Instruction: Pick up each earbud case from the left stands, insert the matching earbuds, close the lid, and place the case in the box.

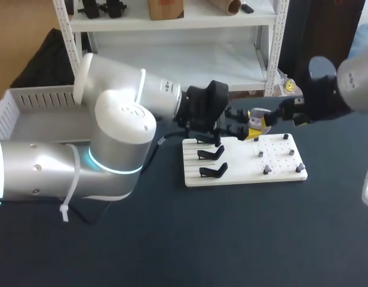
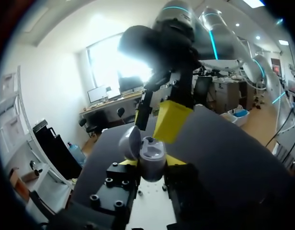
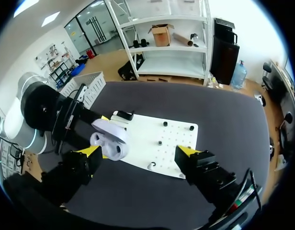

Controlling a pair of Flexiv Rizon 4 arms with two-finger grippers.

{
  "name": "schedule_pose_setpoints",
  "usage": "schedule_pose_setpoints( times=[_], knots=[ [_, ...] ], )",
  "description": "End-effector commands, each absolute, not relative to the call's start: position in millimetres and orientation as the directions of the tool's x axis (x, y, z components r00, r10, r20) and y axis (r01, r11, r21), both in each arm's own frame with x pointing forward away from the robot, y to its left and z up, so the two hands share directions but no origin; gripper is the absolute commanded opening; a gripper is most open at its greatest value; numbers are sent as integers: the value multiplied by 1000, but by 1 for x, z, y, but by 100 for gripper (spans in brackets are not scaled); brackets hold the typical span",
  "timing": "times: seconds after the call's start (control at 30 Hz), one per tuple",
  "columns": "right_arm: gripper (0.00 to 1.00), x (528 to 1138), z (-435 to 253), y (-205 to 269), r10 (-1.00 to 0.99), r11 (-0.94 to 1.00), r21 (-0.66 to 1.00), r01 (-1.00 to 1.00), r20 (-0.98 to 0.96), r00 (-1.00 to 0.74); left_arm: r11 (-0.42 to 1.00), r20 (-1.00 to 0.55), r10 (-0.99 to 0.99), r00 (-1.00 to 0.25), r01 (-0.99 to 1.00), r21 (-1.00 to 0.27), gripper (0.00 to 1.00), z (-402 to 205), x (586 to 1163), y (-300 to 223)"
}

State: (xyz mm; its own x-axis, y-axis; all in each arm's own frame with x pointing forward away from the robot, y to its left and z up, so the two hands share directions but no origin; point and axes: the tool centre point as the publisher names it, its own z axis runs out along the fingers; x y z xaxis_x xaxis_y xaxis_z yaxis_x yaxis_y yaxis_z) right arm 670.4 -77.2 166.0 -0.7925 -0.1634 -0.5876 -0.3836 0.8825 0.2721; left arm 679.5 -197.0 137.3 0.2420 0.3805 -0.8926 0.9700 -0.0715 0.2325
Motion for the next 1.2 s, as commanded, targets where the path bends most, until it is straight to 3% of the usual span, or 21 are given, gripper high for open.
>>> schedule_pose_setpoints(
  times=[0.03, 0.33, 0.73, 1.2],
  knots=[
    [100, 665, 170, -76, -162, 890, 254, -380, -603, -781, -63, -894, 386, 227, 973, 220, 0, 129, 680, -194],
    [100, 653, 166, -102, -198, 898, 168, -407, -670, -715, -77, -958, 255, 132, 990, 116, 0, 125, 684, -171],
    [100, 632, 136, -135, -338, 906, 7, -424, -592, -732, -15, -980, 197, -15, 1000, -18, 0, 133, 670, -154],
    [100, 615, 111, -160, -418, 907, -172, -385, -477, -773, 23, -975, 222, -6, 1000, -1, 0, 154, 668, -156]
  ],
)
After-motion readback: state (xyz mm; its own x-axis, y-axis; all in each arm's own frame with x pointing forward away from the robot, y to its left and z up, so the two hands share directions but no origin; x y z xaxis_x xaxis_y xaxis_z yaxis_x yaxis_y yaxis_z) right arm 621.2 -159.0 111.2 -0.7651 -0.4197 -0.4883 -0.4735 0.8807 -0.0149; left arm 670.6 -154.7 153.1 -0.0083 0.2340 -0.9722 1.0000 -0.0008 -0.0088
